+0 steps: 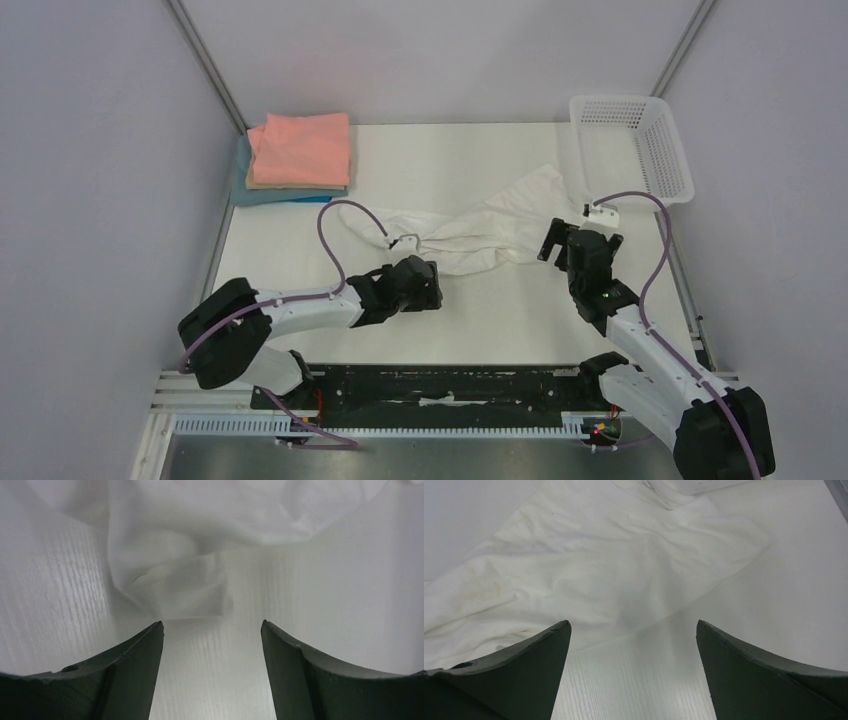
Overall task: Fold and stack the t-shirts
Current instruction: Move the tshirt to the center of the board, then flatten out the tshirt
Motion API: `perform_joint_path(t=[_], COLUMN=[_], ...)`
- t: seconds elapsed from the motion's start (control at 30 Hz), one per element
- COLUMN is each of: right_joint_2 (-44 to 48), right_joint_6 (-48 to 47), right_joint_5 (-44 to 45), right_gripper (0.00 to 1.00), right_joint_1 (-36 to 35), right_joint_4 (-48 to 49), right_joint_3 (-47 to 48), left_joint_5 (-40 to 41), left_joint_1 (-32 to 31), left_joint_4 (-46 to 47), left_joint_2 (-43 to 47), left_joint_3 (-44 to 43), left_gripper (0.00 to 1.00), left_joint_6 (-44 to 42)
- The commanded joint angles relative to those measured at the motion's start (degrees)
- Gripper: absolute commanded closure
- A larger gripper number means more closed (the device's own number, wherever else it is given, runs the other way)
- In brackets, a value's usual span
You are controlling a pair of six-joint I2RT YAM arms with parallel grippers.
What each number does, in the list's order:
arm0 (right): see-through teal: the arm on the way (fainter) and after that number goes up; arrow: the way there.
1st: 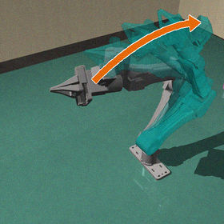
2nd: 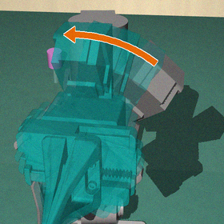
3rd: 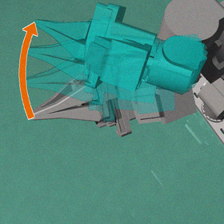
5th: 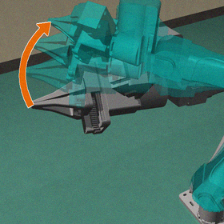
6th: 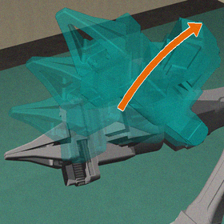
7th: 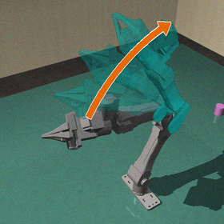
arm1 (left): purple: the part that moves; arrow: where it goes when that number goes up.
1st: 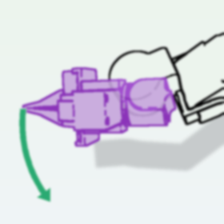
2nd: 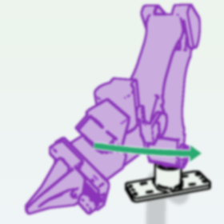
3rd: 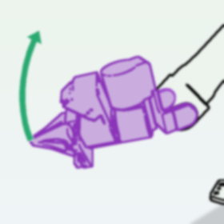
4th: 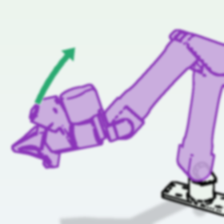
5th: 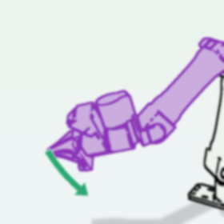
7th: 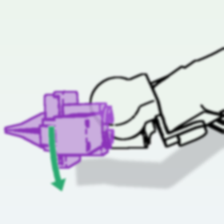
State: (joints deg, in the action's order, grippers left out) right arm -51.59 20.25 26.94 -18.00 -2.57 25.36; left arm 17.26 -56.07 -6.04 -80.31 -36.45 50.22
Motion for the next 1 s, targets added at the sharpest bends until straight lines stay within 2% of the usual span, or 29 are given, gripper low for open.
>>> perform_joint_path(t=[0.0, 0.13, 0.4, 0.47, 0.6, 0.63, 0.8, 0.97], right_joint_2=[1.6, 2.5, 3.9, 4.2, 3.9, 3.9, 3.5, 2.8], right_joint_6=[1.4, 1.9, 2.8, 3.1, 3.4, 3.3, 2.0, 1.7], right_joint_5=[2.0, 2.4, 4.5, 5.2, 5.1, 4.9, 3.9, -0.6], right_gripper=[0.02, 0.02, 0.02, 0.02, 0.02, 0.02, 0.02, 0.02], right_joint_1=[0.1, 0.1, 0.1, 0.1, 0.1, 0.1, 0.1, 0.1], right_joint_4=[2.1, 2.1, 3.9, 4.0, 4.0, 4.0, 4.0, 2.7], right_joint_3=[-1.6, -2.6, -4.5, -4.9, -5.1, -5.1, -5.2, -4.1], left_joint_5=[6.6, 9.8, 9.3, 9.4, 11.1, 11.8, 16.2, 18.0], left_joint_1=[-0.4, -0.4, -0.6, -0.7, -1.1, -1.1, -0.9, -0.8], left_joint_4=[-2.4, -6.8, -9.2, -11.5, -15.0, -15.5, -18.2, -20.0], left_joint_2=[-4.2, -7.8, -16.5, -19.3, -22.3, -22.2, -15.7, -2.3], left_joint_3=[-5.4, -8.5, -12.9, -15.2, -17.7, -17.8, -17.7, -17.0], left_gripper=[0.25, 0.33, 0.5, 0.6, 0.95, 0.98, 0.98, 0.98], left_joint_6=[3.1, 3.6, 3.5, 3.2, 2.2, 2.0, -2.2, -8.6])
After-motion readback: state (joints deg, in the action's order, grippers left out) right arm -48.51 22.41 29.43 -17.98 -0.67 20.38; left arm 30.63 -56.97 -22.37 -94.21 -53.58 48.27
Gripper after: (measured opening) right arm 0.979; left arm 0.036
